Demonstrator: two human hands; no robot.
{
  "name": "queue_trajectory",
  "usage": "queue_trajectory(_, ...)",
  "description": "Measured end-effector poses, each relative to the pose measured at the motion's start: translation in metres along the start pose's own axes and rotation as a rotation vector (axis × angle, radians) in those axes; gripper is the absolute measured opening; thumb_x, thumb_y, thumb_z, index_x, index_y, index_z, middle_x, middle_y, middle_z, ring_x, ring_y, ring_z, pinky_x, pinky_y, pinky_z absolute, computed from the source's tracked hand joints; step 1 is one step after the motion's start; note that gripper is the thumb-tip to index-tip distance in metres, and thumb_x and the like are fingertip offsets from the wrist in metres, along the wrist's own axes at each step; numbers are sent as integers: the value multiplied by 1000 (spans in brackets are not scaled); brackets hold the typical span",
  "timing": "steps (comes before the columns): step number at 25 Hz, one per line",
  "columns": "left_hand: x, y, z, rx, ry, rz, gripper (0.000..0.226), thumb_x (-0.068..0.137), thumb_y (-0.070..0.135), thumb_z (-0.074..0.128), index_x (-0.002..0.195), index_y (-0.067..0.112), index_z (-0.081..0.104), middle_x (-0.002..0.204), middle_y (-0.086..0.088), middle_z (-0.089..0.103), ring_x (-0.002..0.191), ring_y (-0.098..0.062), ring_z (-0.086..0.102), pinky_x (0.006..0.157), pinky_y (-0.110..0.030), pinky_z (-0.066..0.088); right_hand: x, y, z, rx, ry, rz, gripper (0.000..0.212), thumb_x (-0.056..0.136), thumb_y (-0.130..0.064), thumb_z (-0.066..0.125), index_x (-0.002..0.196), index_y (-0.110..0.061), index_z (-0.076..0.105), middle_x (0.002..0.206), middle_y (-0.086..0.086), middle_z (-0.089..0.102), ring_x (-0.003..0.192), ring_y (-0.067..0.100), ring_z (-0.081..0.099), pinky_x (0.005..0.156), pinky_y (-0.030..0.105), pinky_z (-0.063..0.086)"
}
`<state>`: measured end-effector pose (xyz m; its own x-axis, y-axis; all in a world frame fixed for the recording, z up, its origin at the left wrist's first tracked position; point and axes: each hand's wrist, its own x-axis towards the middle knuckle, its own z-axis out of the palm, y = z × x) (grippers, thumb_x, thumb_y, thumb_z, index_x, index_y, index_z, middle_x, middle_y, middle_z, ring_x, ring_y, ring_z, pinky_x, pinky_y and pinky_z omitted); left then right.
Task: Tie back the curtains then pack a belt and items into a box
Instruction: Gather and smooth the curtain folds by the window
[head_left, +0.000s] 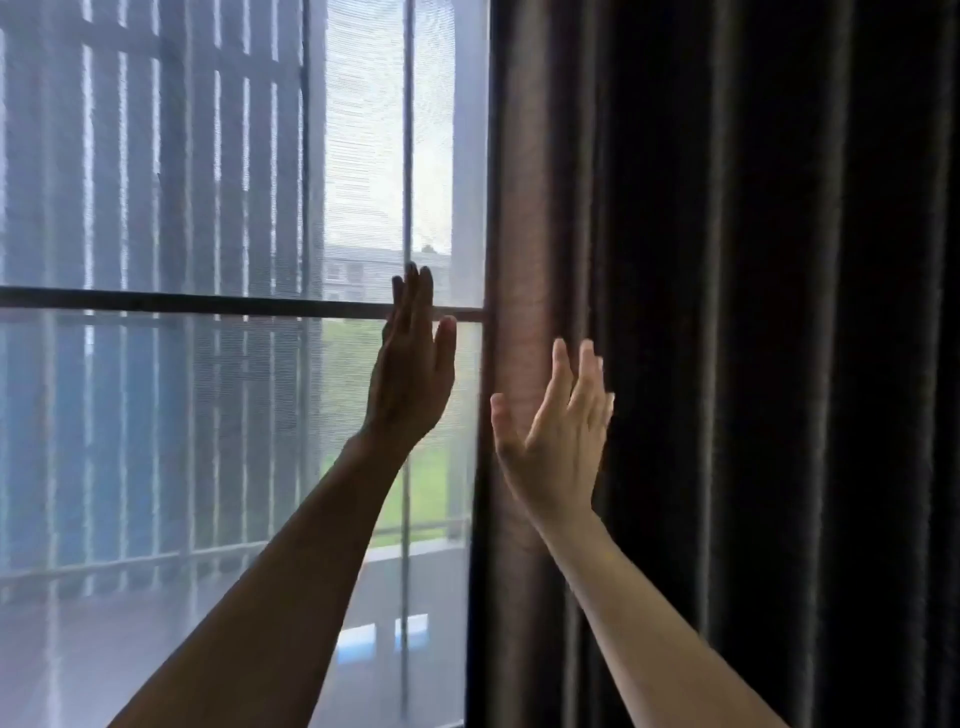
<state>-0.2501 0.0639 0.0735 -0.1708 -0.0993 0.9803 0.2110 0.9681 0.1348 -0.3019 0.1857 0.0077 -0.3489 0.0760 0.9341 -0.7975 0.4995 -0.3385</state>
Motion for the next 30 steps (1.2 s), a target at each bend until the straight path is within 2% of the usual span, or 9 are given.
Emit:
queue_trajectory(4, 17, 11, 68, -166, -82, 12, 62, 97, 39, 31, 149, 13, 12, 158, -8, 7, 143, -13, -1, 116, -38, 19, 7, 46, 19, -151, 25, 47, 91, 80, -56, 58, 147, -13, 15, 152, 14, 26, 142, 29, 24, 113, 43, 10)
queue_trajectory(7, 32, 21, 112, -156, -170, 42, 68, 94, 56, 25, 150, 26, 1, 159, -6, -4, 146, -20, -7, 115, -39, 4, 17, 70, 29, -217, 32, 68, 100, 75, -60, 60, 147, -12, 10, 153, 12, 23, 144, 26, 18, 114, 39, 4)
queue_trajectory(9, 41, 29, 140, -149, -244, 63, 71, 91, 63, 24, 149, 31, -5, 159, -8, -10, 145, -25, -11, 114, -43, -1, 24, 83, 33, -269, 67, 78, 102, 74, -59, 61, 147, -12, 9, 154, 12, 22, 144, 25, 17, 115, 38, 3)
queue_trajectory(14, 55, 55, 202, -229, -346, 151, 86, 82, 74, 28, 146, 34, -12, 157, -15, -13, 145, -34, -10, 115, -49, 1, 42, 126, 30, -412, 199, 165, 108, 68, -58, 69, 147, -8, 14, 152, 17, 24, 143, 29, 21, 115, 44, 12)
queue_trajectory(18, 65, 79, 240, -304, -321, 190, 91, 82, 71, 37, 148, 29, -9, 156, -22, -12, 144, -39, -7, 116, -47, 6, 58, 162, 19, -536, 250, 218, 120, 60, -61, 75, 147, -6, 12, 154, 20, 18, 144, 32, 17, 115, 44, 10)
queue_trajectory(26, 102, 130, 329, -386, -344, 233, 91, 84, 68, 38, 148, 25, -12, 153, -26, -17, 143, -41, -8, 115, -50, 11, 109, 257, -4, -639, 281, 272, 128, 61, -61, 75, 148, -8, -2, 157, 17, 6, 146, 30, 5, 114, 37, -4)
queue_trajectory(30, 119, 173, 393, -432, -343, 246, 91, 85, 67, 39, 148, 25, -11, 153, -26, -17, 143, -41, -9, 115, -49, 10, 142, 330, -27, -689, 299, 277, 127, 62, -60, 74, 149, -9, -4, 157, 18, 4, 146, 30, 6, 118, 42, 3)
